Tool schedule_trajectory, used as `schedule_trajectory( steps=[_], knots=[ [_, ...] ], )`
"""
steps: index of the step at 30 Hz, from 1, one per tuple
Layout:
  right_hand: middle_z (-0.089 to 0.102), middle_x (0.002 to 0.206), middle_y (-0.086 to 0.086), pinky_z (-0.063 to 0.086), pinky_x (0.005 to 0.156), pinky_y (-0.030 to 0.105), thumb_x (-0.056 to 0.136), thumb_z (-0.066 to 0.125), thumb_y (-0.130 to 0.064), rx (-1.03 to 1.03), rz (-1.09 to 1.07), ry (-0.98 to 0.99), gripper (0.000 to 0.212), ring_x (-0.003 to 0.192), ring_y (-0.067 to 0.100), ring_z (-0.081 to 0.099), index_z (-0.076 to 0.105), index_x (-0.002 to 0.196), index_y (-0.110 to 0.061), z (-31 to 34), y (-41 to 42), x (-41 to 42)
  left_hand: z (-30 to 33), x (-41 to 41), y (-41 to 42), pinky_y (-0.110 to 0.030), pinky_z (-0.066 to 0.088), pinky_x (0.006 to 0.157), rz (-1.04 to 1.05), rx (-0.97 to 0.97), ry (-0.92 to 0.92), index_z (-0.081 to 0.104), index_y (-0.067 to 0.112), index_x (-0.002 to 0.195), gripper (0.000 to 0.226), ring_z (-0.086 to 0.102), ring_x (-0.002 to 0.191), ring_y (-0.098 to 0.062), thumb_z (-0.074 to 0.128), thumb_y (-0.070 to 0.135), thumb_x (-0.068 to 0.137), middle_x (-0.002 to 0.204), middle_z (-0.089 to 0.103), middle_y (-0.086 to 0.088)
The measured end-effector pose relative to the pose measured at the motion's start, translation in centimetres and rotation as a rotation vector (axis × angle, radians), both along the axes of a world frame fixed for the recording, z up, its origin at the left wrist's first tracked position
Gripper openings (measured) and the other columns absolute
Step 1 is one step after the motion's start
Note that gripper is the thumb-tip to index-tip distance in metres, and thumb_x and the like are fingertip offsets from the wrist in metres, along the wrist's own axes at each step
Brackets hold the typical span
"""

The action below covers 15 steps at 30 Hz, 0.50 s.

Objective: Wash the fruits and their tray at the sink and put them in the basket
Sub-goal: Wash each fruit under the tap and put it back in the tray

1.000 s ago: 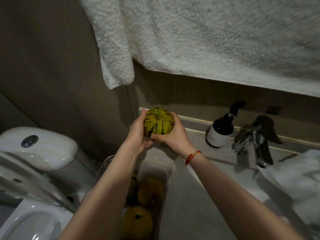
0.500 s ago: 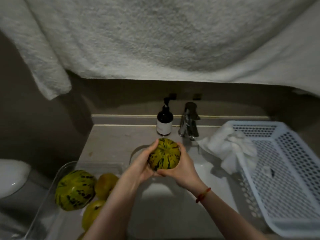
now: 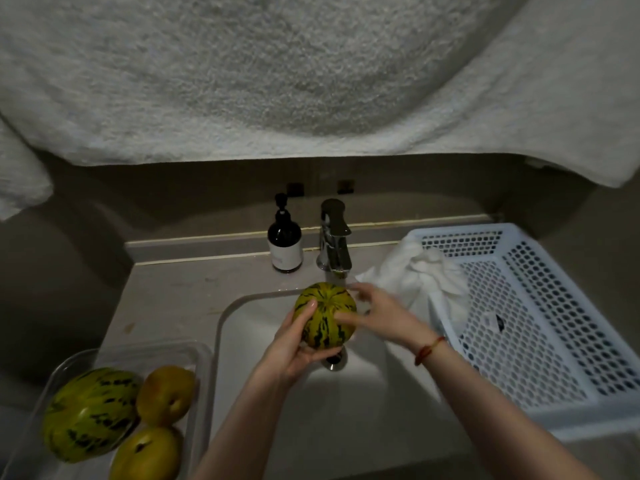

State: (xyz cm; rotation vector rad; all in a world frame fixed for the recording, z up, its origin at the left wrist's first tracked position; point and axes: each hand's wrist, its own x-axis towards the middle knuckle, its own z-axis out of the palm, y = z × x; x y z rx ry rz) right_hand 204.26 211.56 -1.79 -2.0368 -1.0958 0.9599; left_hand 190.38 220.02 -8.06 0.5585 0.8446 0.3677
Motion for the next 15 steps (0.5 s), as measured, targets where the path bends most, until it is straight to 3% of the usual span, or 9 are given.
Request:
schedule_trajectory(
  steps=[2,4,6,9,12,15],
  knots=[
    [0.064,0.098,0.003,0.044,0.077,0.027,0.089,0.057,-0.041,0.089,-0.197,-0.126,0.037,0.097,0.018,0.06,0.064,0.108,-0.011,3.0,1.1,1.5,-0.4,0.2,0.1,-0.049,0.056,0.062,0.014,-0.024,0.0,0.052,0.023,0.127,0.066,0.059,0.105,-0.038,0.071,0.034,0.065,0.12,0.058,-0.013],
    [0.066,0.081,0.006,0.043,0.07,0.027,0.095,0.044,-0.043,0.162,-0.299,-0.154,0.043,0.079,0.019,0.062,0.07,0.089,-0.009,5.8,2.9,2.6,-0.6,0.4,0.2,-0.05,0.057,0.061,0.013,-0.013,0.006,0.051,0.023,0.128,0.068,0.058,0.106,-0.038,0.072,0.032,0.064,0.119,0.057,-0.011],
    [0.058,0.065,0.001,0.039,0.055,0.02,0.098,0.037,-0.042,0.113,-0.261,-0.082,0.048,0.056,0.009,0.052,0.066,0.077,-0.011,7.3,4.9,2.9,-0.8,0.7,0.3,-0.049,0.057,0.06,0.014,-0.003,0.022,0.05,0.023,0.129,0.068,0.058,0.104,-0.037,0.071,0.031,0.065,0.119,0.057,-0.011],
    [0.052,0.05,-0.005,0.029,0.032,0.012,0.1,0.038,-0.035,0.006,-0.245,0.102,0.038,0.033,0.002,0.042,0.059,0.091,-0.005,7.4,7.0,2.6,-1.0,1.0,0.2,-0.048,0.057,0.06,0.016,-0.005,0.034,0.05,0.024,0.13,0.061,0.059,0.101,-0.035,0.07,0.031,0.072,0.117,0.057,-0.011],
    [0.047,0.052,-0.005,0.023,0.028,0.012,0.098,0.045,-0.024,0.006,-0.313,0.22,0.021,0.039,0.006,0.038,0.052,0.107,-0.006,6.8,7.8,2.4,-1.0,1.4,0.2,-0.047,0.057,0.062,0.009,-0.001,0.039,0.049,0.024,0.131,0.065,0.06,0.101,-0.033,0.07,0.033,0.07,0.116,0.057,-0.01],
    [0.047,0.038,-0.009,0.022,0.028,0.012,0.096,0.048,-0.02,0.058,-0.36,0.284,0.016,0.029,0.002,0.035,0.053,0.1,-0.005,6.5,8.2,2.5,-1.1,1.6,0.3,-0.045,0.057,0.061,0.006,0.003,0.043,0.048,0.024,0.132,0.07,0.059,0.102,-0.033,0.071,0.035,0.067,0.12,0.056,-0.011]
  ],
)
